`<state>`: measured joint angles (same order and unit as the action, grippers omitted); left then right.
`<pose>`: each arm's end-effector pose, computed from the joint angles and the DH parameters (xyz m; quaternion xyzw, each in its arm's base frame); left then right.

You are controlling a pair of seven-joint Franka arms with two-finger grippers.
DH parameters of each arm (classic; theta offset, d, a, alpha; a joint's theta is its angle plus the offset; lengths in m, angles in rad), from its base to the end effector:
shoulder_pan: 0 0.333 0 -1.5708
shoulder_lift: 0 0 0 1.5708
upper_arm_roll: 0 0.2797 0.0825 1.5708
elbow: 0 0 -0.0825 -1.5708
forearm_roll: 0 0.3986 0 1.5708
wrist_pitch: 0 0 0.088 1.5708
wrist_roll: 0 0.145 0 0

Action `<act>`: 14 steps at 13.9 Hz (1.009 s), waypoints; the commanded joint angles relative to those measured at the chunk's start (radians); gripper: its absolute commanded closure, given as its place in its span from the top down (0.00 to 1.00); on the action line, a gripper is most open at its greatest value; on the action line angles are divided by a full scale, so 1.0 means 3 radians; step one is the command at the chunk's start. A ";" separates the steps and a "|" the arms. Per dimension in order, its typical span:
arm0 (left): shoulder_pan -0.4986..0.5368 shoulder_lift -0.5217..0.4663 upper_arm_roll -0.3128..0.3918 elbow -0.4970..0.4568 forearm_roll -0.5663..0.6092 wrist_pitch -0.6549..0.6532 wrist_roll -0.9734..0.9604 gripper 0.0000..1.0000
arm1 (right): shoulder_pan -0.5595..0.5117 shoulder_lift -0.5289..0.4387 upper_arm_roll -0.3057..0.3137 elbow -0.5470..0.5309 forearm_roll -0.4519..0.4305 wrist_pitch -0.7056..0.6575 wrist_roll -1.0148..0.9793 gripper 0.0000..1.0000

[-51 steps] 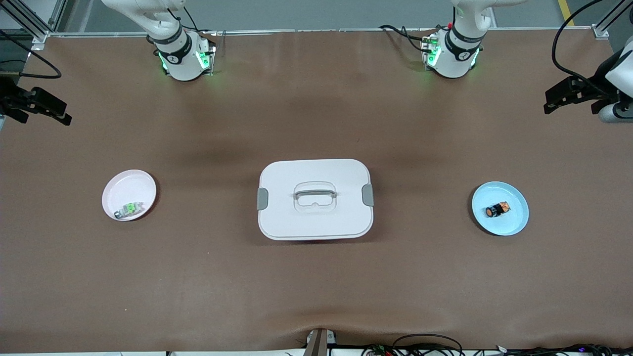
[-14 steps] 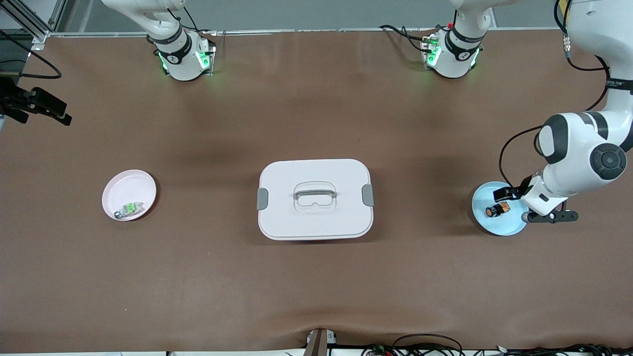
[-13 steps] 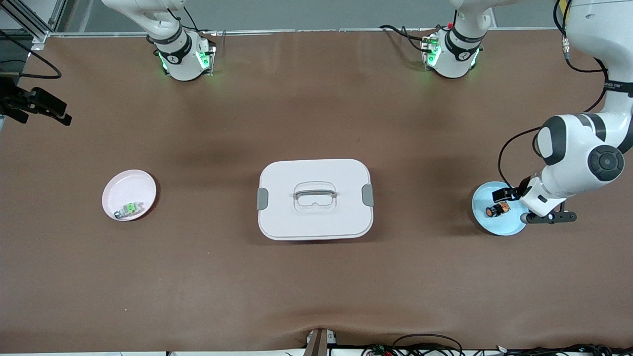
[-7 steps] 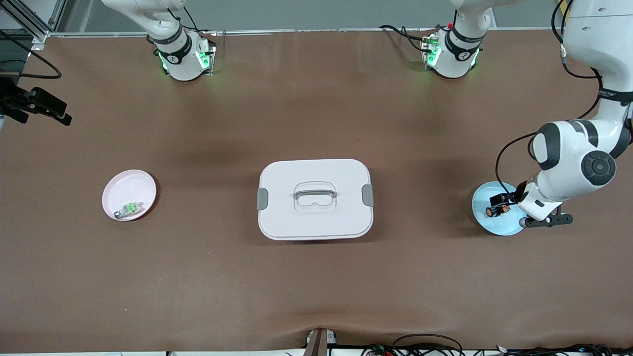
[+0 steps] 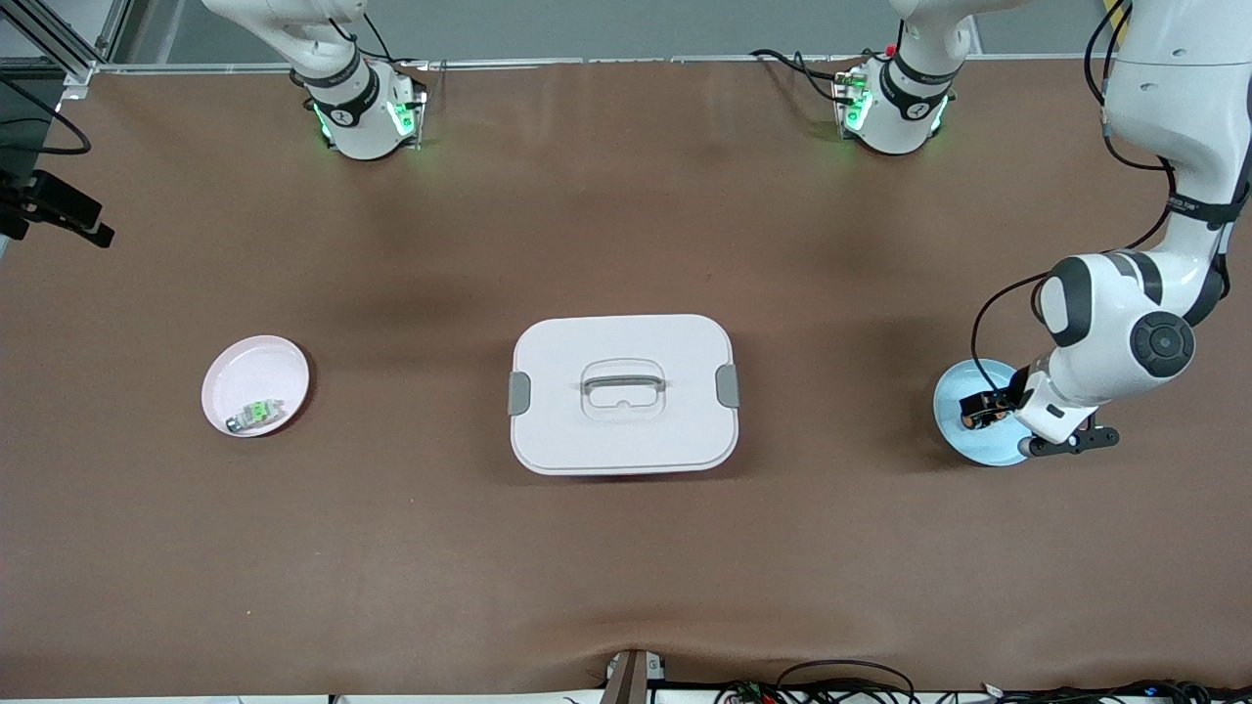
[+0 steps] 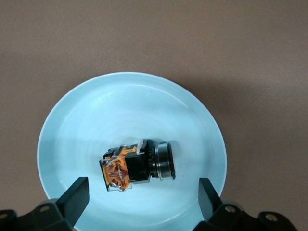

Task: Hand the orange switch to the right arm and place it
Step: 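Lower the left gripper and close it on the orange switch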

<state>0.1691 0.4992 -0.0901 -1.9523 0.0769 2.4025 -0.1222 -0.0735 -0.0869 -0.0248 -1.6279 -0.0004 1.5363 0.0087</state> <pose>0.6030 0.0484 0.1362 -0.9968 -0.0764 0.0229 0.0041 0.5385 -0.0536 0.5677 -0.9986 0.0534 0.0023 0.0010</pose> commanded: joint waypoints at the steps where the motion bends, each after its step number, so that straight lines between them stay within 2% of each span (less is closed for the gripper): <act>1: 0.0080 0.0069 -0.0011 0.0009 0.0061 0.0075 -0.0068 1.00 | 0.0020 0.0080 0.0021 0.0103 0.0042 -0.0044 -0.0014 1.00; 13: 0.0126 0.0212 -0.0017 0.0009 0.0056 0.0265 -0.0114 1.00 | 0.0367 0.0116 0.0021 0.0144 -0.0004 -0.0049 0.0027 1.00; 14: 0.0121 0.0218 -0.0017 0.0009 0.0055 0.0270 -0.0114 0.97 | 0.0398 0.0111 0.0026 0.0144 0.0001 -0.0054 0.0047 1.00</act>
<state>0.1961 0.5544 -0.0885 -1.9519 0.0769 2.4652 -0.1392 0.0216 -0.0598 -0.0156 -1.6106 -0.0003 1.5365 0.0098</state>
